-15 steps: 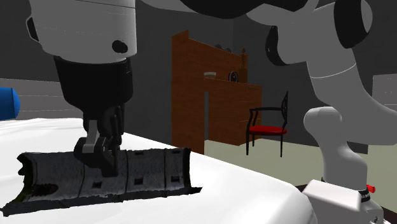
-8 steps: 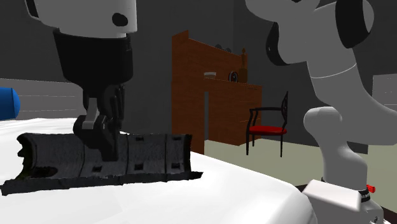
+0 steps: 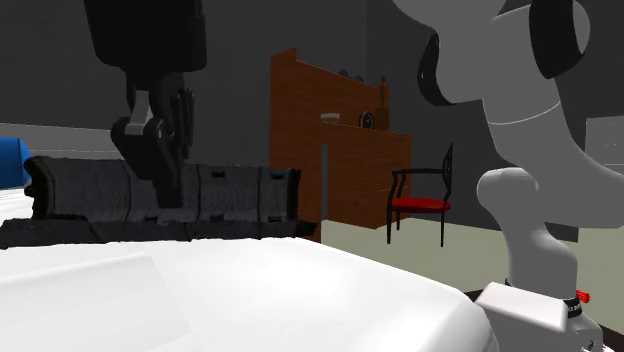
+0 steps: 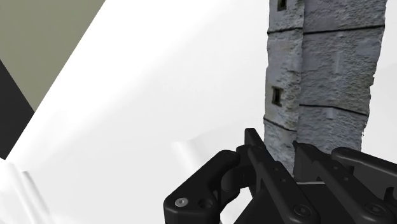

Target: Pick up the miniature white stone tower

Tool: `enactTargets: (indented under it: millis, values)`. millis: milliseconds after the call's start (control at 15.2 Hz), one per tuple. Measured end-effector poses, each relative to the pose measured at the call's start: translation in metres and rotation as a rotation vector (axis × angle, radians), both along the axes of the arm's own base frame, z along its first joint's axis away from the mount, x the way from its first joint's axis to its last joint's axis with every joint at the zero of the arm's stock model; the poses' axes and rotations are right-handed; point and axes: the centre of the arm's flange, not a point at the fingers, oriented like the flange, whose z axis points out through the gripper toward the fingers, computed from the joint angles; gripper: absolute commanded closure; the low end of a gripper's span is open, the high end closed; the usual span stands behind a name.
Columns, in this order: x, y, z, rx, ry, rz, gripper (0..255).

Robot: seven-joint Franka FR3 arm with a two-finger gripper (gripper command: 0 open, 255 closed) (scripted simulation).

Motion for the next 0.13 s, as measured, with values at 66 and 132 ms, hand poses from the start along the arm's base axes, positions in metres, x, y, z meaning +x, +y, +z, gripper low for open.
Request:
enactTargets:
  millis: [66, 132]
  values:
    - [-0.001, 0.0006, 0.0047, 0.0, 0.0, 0.0, 255]
    - [-0.0007, 0.0004, 0.0076, 0.0, 0.0, 0.0, 255]
